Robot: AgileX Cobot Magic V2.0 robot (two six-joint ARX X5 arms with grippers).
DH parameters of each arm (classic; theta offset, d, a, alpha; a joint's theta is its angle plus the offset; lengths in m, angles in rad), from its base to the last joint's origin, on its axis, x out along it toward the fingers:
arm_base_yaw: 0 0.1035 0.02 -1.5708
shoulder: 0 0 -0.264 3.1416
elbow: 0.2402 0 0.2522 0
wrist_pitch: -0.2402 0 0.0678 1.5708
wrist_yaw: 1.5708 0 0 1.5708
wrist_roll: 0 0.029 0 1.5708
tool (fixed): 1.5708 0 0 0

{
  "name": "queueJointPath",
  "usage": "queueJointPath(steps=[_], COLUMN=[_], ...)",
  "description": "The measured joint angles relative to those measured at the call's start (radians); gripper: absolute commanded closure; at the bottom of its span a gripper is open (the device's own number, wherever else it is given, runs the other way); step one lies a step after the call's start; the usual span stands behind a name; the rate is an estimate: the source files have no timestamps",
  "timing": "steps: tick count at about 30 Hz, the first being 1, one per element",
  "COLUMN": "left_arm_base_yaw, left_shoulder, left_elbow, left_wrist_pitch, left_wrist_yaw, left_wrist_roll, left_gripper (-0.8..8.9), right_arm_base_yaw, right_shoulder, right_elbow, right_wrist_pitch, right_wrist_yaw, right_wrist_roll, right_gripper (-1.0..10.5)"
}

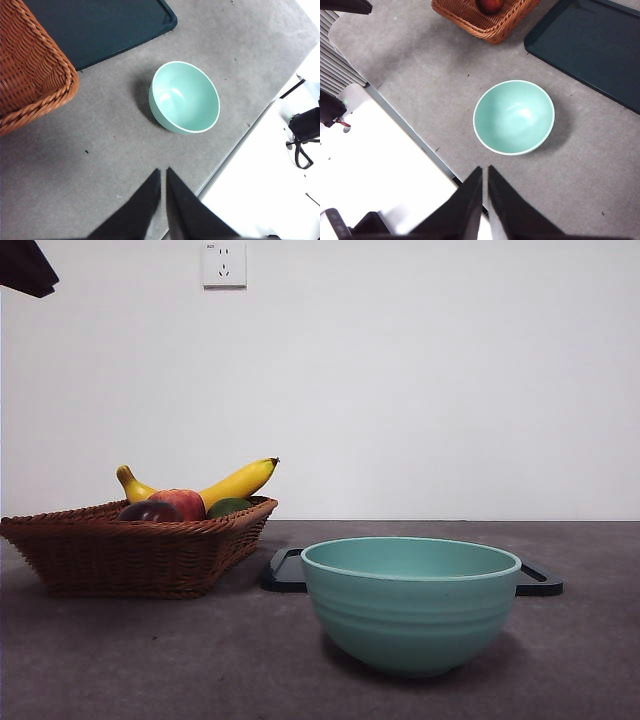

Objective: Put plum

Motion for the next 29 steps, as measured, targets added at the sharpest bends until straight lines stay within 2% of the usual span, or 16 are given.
queueJointPath(steps=[29], left_arm_base_yaw=[0.0], left_shoulder=[-0.007], left_elbow=[0.0], left_wrist_pitch=[0.016], left_wrist_yaw=[-0.006], left_wrist_roll=[0.002], left_gripper=[8.06], right_arm_base_yaw=[0.0], right_shoulder=[0.0], right_elbow=[0.0], right_wrist_pitch=[0.045], right_wrist_yaw=[0.016], right_wrist_roll=[0.001], right_gripper=[9.4])
